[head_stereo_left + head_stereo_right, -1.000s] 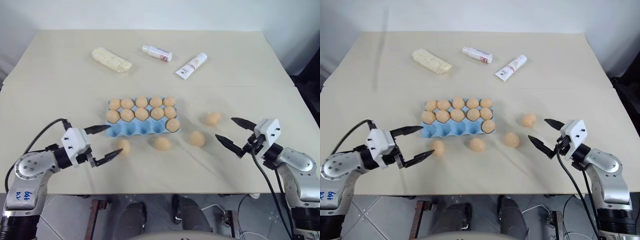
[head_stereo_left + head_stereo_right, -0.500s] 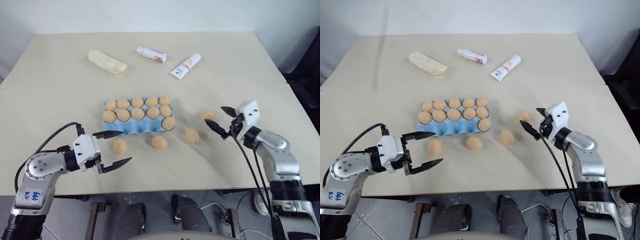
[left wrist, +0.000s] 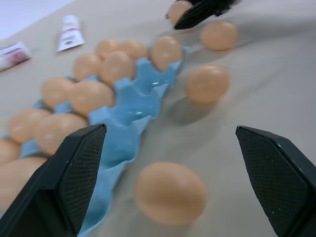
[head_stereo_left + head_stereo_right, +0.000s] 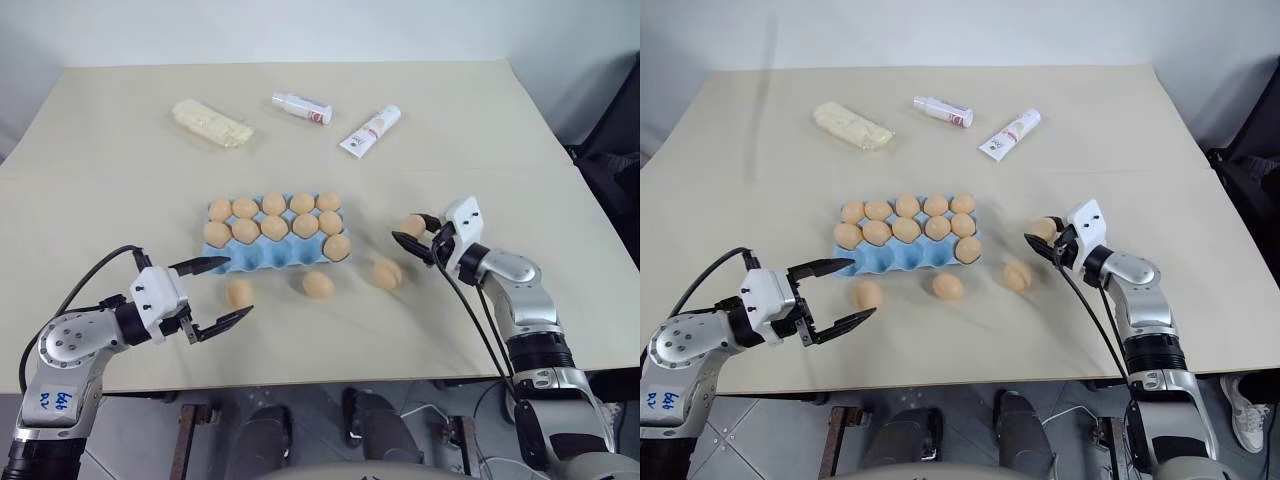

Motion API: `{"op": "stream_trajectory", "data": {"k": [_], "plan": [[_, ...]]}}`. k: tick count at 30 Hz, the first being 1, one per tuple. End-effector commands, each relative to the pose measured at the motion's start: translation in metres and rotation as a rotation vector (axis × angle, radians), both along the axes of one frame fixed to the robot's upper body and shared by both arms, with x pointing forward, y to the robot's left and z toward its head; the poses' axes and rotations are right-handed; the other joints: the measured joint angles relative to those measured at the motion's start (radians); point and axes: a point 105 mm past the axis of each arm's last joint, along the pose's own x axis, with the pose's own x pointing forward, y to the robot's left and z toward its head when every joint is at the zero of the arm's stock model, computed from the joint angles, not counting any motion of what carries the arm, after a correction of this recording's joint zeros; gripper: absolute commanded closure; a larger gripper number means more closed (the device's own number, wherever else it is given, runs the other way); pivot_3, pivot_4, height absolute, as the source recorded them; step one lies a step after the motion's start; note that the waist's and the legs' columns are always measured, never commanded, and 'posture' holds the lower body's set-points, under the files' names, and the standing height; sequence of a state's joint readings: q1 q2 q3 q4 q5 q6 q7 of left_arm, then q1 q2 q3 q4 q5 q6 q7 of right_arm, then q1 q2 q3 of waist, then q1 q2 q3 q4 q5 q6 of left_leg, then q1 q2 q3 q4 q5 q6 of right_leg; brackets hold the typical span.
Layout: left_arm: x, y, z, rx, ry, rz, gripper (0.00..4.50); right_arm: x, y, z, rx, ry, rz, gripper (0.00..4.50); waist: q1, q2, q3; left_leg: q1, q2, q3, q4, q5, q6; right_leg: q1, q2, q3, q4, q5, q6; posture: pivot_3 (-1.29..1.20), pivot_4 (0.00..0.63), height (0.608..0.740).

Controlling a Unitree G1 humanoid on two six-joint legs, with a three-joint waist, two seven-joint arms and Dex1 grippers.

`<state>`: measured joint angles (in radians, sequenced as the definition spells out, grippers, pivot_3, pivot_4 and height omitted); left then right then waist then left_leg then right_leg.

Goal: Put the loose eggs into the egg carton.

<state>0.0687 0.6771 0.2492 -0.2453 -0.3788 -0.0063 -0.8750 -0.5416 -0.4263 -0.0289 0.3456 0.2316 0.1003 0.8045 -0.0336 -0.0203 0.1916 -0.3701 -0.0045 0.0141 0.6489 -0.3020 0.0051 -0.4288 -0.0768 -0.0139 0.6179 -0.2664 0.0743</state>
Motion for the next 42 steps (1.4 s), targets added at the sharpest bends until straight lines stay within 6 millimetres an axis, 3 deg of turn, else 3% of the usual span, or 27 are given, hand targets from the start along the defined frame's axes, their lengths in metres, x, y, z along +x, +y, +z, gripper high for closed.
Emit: {"op": "stream_trajectory", "data": {"k": [1, 6, 10, 13, 19, 23, 28, 32, 38, 42], "plan": [[0.003, 0.021, 0.002, -0.041, -0.013, 0.118, 0.0, -0.011, 0.041, 0.034, 0.032, -0.072, 0.166, 2.09, 0.0, 0.0, 0.0, 0.0, 0.0, 0.0, 0.0, 0.0, 0.0, 0.0, 0.0, 0.0, 0.001, 0.0, 0.0, 0.0, 0.15, 0.74], [-0.003, 0.041, -0.011, -0.048, 0.03, 0.212, 0.0, -0.039, 0.121, 0.04, 0.017, -0.055, 0.428, 2.09, 0.001, 0.0, 0.0, 0.0, 0.001, -0.001, -0.001, 0.0, -0.001, -0.001, 0.0, -0.001, 0.002, -0.001, -0.001, 0.0, 0.15, 0.74], [-0.004, 0.038, -0.011, -0.055, 0.029, 0.213, 0.0, -0.048, 0.151, 0.028, -0.052, -0.061, 0.5, 2.09, 0.01, 0.0, 0.0, -0.001, 0.0, -0.003, 0.0, 0.0, -0.001, -0.001, -0.002, -0.003, 0.0, -0.001, -0.001, 0.0, 0.15, 0.74], [-0.005, 0.037, -0.011, -0.059, 0.026, 0.219, 0.0, -0.049, 0.157, 0.023, -0.071, -0.054, 0.51, 2.09, 0.009, -0.001, 0.0, -0.002, -0.001, -0.003, 0.0, 0.0, 0.0, 0.0, -0.003, -0.003, -0.002, -0.001, -0.001, 0.0, 0.15, 0.74], [-0.011, 0.036, -0.011, -0.065, 0.029, 0.225, 0.0, -0.045, 0.144, 0.029, -0.056, -0.059, 0.477, 0.09, 0.002, -0.001, 0.0, -0.002, 0.0, -0.003, -0.003, -0.002, -0.002, -0.001, -0.001, -0.004, -0.005, -0.001, -0.002, 0.0, 0.15, 0.74], [-0.011, 0.033, -0.01, -0.065, 0.029, 0.213, 0.0, -0.048, 0.138, 0.032, -0.054, -0.065, 0.489, 0.04, 0.003, -0.001, 0.0, -0.002, 0.0, -0.003, -0.003, -0.002, -0.002, -0.001, -0.001, -0.004, -0.005, -0.001, -0.002, 0.0, 0.15, 0.74], [-0.006, 0.018, -0.004, -0.058, 0.026, 0.141, 0.0, -0.069, 0.106, 0.045, -0.021, -0.1, 0.516, 0.04, 0.011, -0.001, 0.0, -0.003, 0.0, -0.004, -0.003, -0.002, -0.001, -0.001, -0.001, -0.004, -0.005, -0.001, -0.002, 0.0, 0.15, 0.74], [-0.008, 0.0, -0.011, -0.019, 0.103, 0.01, 0.0, -0.084, 0.039, 0.042, -0.033, -0.147, 0.356, 0.04, 0.03, -0.001, -0.001, -0.003, 0.0, -0.004, -0.002, -0.003, 0.0, 0.001, -0.002, -0.005, -0.008, -0.001, -0.001, 0.0, 0.15, 0.74], [-0.002, -0.017, -0.009, -0.036, 0.126, -0.09, 0.0, -0.104, -0.04, 0.021, -0.127, -0.138, 0.087, 0.04, 0.032, -0.001, 0.0, -0.002, 0.001, -0.003, -0.003, -0.004, 0.0, 0.001, -0.001, -0.005, -0.01, -0.001, -0.001, 0.0, 0.15, 0.74], [0.004, -0.024, -0.008, -0.033, 0.121, -0.143, 0.0, -0.12, -0.077, 0.005, -0.12, -0.11, -0.035, 0.04, 0.033, 0.0, -0.001, 0.0, 0.001, -0.001, -0.001, -0.003, 0.0, 0.003, 0.0, -0.004, -0.007, -0.001, -0.001, 0.0, 0.15, 0.74]]}}
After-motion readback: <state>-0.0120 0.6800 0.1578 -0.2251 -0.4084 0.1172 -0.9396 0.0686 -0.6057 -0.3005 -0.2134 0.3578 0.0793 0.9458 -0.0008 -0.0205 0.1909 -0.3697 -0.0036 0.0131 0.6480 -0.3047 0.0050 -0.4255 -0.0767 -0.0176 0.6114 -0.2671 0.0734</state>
